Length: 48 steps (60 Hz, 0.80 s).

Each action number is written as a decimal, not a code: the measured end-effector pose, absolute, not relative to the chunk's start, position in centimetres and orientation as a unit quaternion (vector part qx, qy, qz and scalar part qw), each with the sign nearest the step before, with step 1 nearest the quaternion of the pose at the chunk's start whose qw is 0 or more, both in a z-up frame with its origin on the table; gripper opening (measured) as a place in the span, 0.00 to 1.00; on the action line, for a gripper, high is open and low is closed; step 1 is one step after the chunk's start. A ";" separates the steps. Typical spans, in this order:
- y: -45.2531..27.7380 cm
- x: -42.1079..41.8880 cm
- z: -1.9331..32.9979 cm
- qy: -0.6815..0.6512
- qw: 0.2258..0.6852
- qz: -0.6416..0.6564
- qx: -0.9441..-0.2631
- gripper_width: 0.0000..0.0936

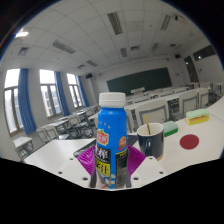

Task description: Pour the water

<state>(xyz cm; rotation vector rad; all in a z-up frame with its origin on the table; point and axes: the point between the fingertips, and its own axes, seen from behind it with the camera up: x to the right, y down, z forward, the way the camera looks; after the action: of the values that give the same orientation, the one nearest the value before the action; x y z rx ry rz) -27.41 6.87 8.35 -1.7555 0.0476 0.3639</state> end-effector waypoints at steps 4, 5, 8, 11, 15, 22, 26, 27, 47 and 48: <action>7.7 -28.3 9.3 0.072 0.609 0.234 -0.755 0.42; 8.0 -28.6 9.5 0.087 0.603 0.257 -0.750 0.42; 8.4 -30.5 10.6 0.131 0.580 0.330 -0.733 0.42; 7.7 -32.2 12.3 0.180 0.550 0.404 -0.708 0.42; 8.2 -33.3 13.8 0.238 0.505 0.488 -0.671 0.42; 7.7 -35.6 16.7 0.334 0.417 0.597 -0.599 0.42; 7.4 -35.1 17.9 0.375 0.391 0.630 -0.556 0.43; 7.3 -35.0 18.2 0.385 0.386 0.636 -0.547 0.43; 4.0 -34.6 21.5 0.489 0.327 0.669 -0.455 0.45; 4.0 -34.7 21.4 0.488 0.326 0.668 -0.457 0.45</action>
<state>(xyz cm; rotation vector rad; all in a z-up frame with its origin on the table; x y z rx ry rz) -34.69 3.96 21.40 -1.1984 1.2776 1.7512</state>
